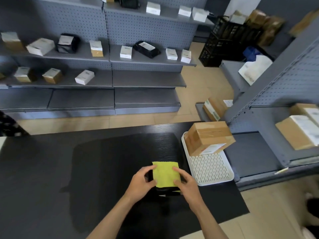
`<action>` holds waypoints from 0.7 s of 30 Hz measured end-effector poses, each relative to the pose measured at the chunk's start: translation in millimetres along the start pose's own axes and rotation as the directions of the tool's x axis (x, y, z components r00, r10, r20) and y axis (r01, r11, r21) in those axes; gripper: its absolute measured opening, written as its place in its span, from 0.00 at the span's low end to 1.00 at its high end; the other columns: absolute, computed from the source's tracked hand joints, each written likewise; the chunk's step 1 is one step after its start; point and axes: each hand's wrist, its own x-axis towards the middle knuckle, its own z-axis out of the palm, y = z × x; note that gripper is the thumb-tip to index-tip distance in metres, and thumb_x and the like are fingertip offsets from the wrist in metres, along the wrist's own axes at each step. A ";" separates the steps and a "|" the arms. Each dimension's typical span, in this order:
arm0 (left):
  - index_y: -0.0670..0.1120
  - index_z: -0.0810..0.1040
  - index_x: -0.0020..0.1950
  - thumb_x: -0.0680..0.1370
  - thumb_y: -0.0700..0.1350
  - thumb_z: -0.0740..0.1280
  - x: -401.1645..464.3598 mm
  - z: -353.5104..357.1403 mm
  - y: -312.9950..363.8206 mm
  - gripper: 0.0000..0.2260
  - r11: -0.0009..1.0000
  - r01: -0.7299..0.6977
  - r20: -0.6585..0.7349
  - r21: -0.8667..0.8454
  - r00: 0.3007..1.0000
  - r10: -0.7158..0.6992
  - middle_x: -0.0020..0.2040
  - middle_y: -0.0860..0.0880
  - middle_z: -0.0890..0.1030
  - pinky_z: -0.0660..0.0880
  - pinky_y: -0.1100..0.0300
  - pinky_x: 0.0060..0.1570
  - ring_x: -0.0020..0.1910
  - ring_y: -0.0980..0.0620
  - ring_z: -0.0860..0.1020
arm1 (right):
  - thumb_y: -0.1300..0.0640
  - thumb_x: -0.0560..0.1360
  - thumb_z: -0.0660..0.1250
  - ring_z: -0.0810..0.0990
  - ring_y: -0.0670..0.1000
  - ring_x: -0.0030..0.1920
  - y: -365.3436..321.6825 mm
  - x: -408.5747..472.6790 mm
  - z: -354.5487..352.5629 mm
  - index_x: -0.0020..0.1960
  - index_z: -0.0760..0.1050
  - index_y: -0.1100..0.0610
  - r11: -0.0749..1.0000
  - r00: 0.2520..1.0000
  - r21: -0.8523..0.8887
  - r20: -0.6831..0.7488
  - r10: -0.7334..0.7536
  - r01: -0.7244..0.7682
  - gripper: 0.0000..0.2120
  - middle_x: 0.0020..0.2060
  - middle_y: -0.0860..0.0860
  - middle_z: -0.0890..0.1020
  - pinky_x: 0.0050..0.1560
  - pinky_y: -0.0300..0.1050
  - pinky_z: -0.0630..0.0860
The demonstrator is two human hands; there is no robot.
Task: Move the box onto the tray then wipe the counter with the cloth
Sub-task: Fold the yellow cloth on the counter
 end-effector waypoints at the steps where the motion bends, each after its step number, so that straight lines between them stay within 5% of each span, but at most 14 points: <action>1: 0.53 0.76 0.71 0.74 0.39 0.75 8.3 11.4 0.9 0.27 1.000 -0.005 0.023 0.028 1.000 0.004 0.62 0.56 0.77 0.76 0.59 0.62 0.57 0.55 0.80 | 0.70 0.78 0.69 0.82 0.41 0.62 4.3 6.0 -14.2 0.67 0.81 0.46 1.000 1.000 -0.003 0.016 0.014 -0.014 0.25 0.65 0.43 0.80 0.57 0.41 0.82; 5: 0.54 0.73 0.73 0.74 0.40 0.76 44.4 65.6 7.0 0.29 0.994 -0.010 0.062 0.109 0.998 0.004 0.64 0.58 0.75 0.74 0.62 0.65 0.62 0.60 0.77 | 0.72 0.78 0.68 0.82 0.38 0.60 22.6 31.8 -76.0 0.69 0.79 0.47 0.998 0.996 -0.015 0.064 0.055 -0.054 0.27 0.67 0.43 0.78 0.53 0.38 0.82; 15: 0.47 0.75 0.72 0.74 0.36 0.75 114.7 220.4 25.3 0.27 0.974 0.115 -0.008 0.196 0.993 -0.116 0.65 0.51 0.77 0.69 0.76 0.58 0.64 0.55 0.76 | 0.78 0.75 0.62 0.84 0.53 0.56 77.2 94.3 -215.7 0.69 0.79 0.51 0.974 0.987 -0.187 0.077 0.141 -0.125 0.31 0.69 0.52 0.79 0.44 0.38 0.79; 21: 0.45 0.75 0.72 0.74 0.33 0.74 141.0 276.1 32.9 0.27 0.957 0.184 -0.067 0.226 0.983 -0.173 0.66 0.48 0.77 0.71 0.66 0.65 0.65 0.54 0.76 | 0.77 0.76 0.60 0.80 0.56 0.67 96.7 126.3 -260.2 0.70 0.78 0.50 0.942 0.985 -0.314 0.083 0.154 -0.121 0.31 0.70 0.51 0.79 0.65 0.56 0.80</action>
